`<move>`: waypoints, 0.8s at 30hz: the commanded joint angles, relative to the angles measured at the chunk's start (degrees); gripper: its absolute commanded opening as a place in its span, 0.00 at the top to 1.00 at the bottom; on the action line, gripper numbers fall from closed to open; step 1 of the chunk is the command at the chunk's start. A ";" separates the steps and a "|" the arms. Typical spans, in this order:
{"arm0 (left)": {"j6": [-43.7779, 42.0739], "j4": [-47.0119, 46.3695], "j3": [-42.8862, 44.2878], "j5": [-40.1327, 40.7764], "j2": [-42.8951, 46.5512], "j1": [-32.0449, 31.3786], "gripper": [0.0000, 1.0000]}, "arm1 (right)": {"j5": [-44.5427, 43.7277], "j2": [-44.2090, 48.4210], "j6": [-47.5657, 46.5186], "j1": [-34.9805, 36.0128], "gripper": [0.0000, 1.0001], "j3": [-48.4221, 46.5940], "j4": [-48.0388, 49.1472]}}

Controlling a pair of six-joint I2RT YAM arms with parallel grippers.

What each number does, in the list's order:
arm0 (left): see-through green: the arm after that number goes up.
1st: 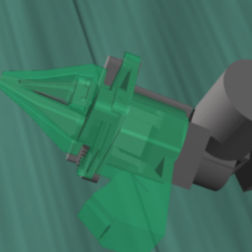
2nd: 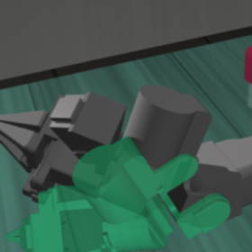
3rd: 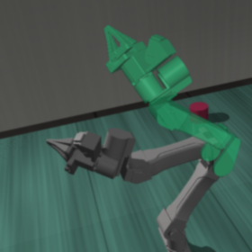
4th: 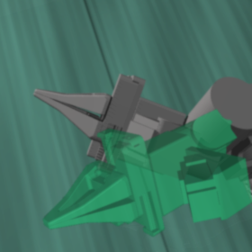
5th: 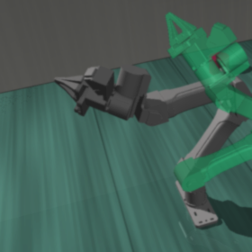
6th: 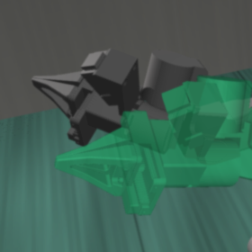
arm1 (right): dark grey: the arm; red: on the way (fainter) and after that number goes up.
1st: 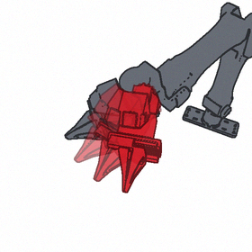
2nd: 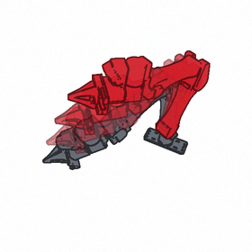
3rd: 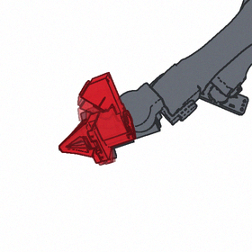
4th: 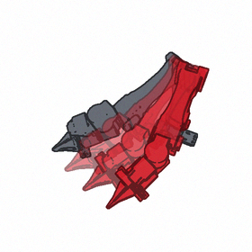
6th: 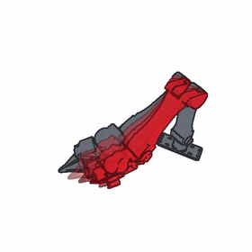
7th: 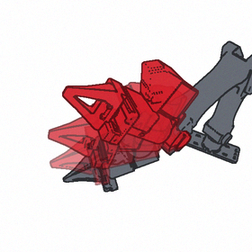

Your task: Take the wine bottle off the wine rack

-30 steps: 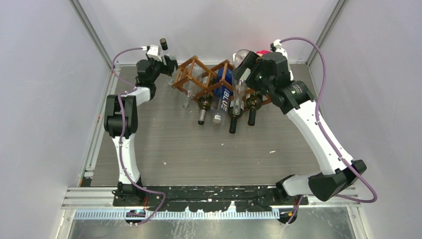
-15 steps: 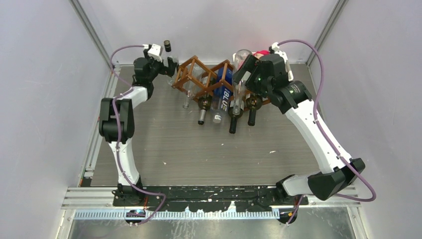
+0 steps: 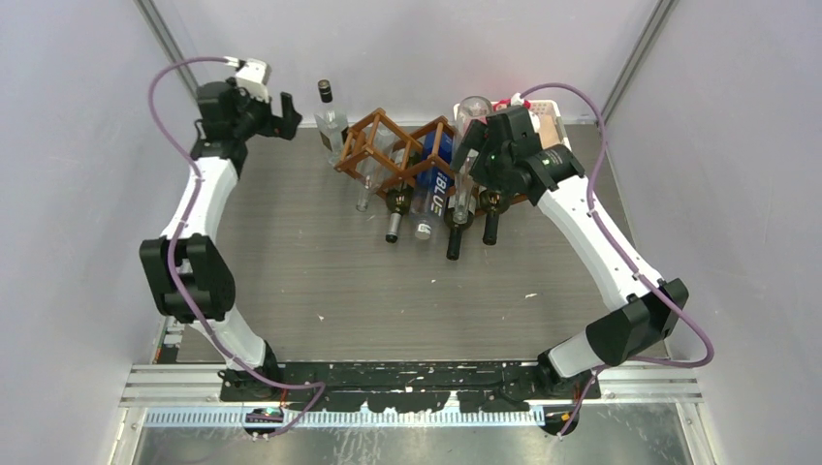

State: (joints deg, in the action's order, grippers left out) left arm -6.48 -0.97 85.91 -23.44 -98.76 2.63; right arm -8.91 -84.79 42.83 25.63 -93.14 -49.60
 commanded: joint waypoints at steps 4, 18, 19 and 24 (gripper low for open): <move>-2.37 32.53 17.92 -3.13 3.36 4.49 0.00 | 2.66 1.55 1.23 -0.22 0.00 6.16 3.45; 6.22 42.30 25.45 -14.20 6.48 8.81 0.00 | 2.80 -2.66 1.62 0.42 0.21 8.66 10.62; 6.22 41.94 24.69 -14.55 6.94 8.85 0.00 | 2.84 -2.75 1.69 0.40 0.22 8.86 11.00; 6.22 43.45 24.42 -16.08 7.53 8.87 0.00 | 2.76 -1.93 2.18 0.61 0.31 11.17 14.25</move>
State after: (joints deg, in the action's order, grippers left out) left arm -1.45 41.65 110.02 -36.12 -94.15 11.33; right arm -6.09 -88.14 43.99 25.82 -83.00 -40.75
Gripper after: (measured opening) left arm 0.994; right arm 0.724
